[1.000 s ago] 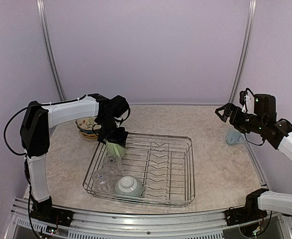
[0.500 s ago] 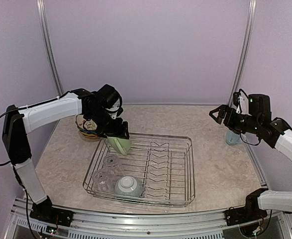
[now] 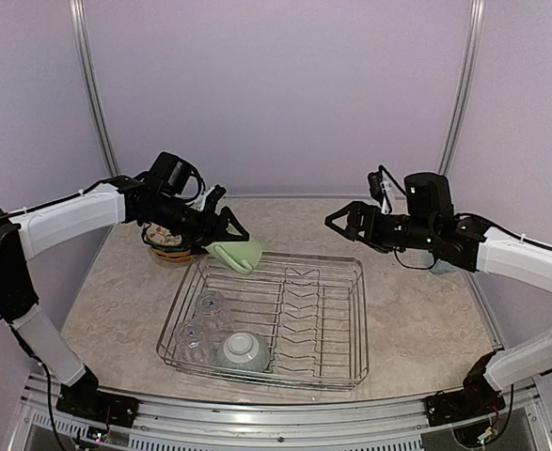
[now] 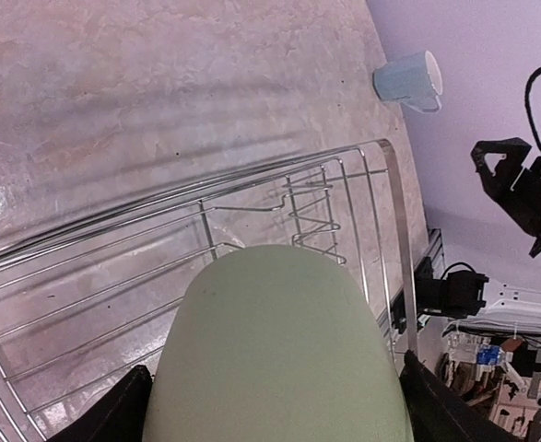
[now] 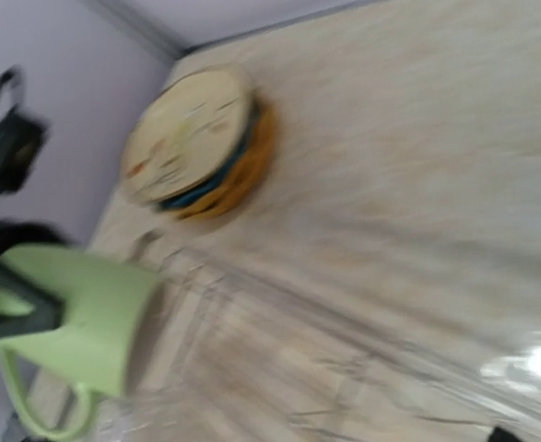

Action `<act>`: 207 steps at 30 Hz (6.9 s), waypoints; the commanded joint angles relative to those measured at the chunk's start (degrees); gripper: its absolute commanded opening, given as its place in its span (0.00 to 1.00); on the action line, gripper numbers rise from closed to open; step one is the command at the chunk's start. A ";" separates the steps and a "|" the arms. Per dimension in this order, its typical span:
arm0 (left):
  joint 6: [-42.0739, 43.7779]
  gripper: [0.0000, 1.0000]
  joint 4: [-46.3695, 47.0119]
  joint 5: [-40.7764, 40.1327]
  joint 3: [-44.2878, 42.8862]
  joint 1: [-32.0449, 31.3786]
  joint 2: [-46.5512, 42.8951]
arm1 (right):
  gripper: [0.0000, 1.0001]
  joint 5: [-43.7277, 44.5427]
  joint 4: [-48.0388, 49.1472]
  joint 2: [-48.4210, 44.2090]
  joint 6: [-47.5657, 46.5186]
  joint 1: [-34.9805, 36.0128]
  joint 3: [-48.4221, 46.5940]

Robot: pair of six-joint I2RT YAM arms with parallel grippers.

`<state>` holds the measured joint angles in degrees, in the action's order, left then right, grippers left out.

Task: Unload the mixed dishes from the dish rack
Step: Grab the cup from the dish rack, then pass from the left arm to the right, then place the cup at the center of the board, then grab the cup from the dish rack.

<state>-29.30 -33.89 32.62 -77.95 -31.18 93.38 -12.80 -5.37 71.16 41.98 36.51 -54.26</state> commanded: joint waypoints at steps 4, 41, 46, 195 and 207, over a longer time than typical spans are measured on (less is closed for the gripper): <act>-7.10 0.47 15.72 15.32 4.34 2.80 -4.12 | 0.97 -7.47 20.56 12.55 9.06 8.30 -5.36; -19.50 0.46 39.97 29.02 12.30 3.49 -4.84 | 0.12 -18.86 51.23 31.17 21.64 14.90 -10.58; -19.67 0.46 40.09 29.70 12.12 3.49 -4.25 | 0.00 -18.50 50.70 30.85 20.86 14.76 -10.93; -2.05 0.99 -17.28 -13.86 -11.05 -6.03 5.60 | 0.80 16.27 -27.97 -12.72 -16.57 -12.37 -1.35; -8.67 0.99 -24.68 -26.72 -6.49 -10.62 3.27 | 0.86 15.79 -27.38 -12.36 -17.29 -12.45 -1.37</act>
<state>-35.29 -55.42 10.83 -86.24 -40.84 98.78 3.42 -34.15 58.52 24.88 23.83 -55.96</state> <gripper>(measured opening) 0.989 0.852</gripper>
